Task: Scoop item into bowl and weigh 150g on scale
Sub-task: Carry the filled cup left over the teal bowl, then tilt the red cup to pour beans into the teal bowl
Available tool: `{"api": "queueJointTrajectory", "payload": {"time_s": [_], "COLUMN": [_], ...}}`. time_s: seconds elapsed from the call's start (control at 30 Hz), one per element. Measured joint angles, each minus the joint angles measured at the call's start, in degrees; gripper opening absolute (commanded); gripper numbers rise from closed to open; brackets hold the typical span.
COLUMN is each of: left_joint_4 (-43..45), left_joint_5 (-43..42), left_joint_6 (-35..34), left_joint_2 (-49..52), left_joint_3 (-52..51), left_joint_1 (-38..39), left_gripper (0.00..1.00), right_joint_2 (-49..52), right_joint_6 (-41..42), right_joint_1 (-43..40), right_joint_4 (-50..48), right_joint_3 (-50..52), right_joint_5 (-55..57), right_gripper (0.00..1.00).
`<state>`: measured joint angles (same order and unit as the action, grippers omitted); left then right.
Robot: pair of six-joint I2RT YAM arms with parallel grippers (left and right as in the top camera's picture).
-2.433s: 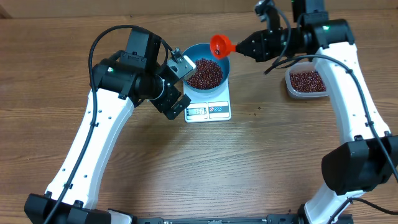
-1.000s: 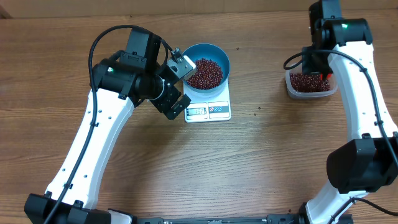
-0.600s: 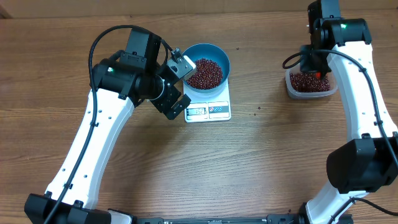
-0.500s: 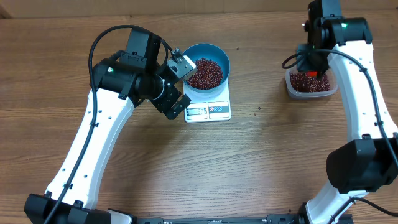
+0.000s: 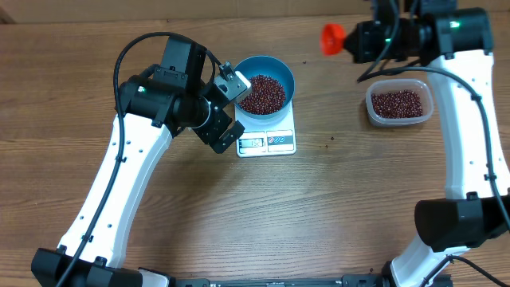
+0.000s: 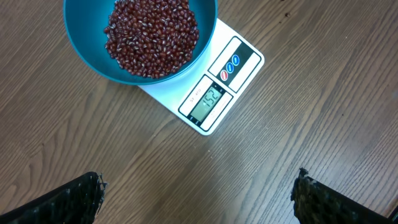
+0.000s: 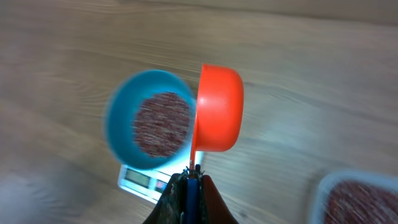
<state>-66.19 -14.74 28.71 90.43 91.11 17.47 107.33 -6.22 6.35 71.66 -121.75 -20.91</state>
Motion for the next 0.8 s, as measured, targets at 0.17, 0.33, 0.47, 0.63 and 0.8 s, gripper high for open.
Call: {"api": "queueJointTrajectory", "payload": {"time_s": [0.17,0.33,0.47,0.63,0.8], "left_joint_4": [0.0,0.0,0.0,0.0,0.0], "left_joint_5": [0.0,0.0,0.0,0.0,0.0], "left_joint_6": [0.0,0.0,0.0,0.0,0.0], "left_joint_2": [0.0,0.0,0.0,0.0,0.0], "left_joint_3": [0.0,0.0,0.0,0.0,0.0], "left_joint_1": [0.0,0.0,0.0,0.0,0.0], "left_gripper": [1.00,1.00,0.99,0.99,1.00], "right_joint_2": [0.0,1.2,3.5,7.6,11.7], "right_joint_6": [-0.3,0.5,1.2,1.5,1.7], "right_joint_1": [5.3,9.6,12.1,14.6,16.2], "right_joint_4": [-3.7,-6.4,-7.2,-7.9,-8.4], "right_joint_3": [2.4,4.8,5.0,5.2,5.6], "right_joint_5": [-2.4,-0.5,3.2,7.1,9.5], "right_gripper": [0.04,0.04,0.04,0.04,0.04]}}
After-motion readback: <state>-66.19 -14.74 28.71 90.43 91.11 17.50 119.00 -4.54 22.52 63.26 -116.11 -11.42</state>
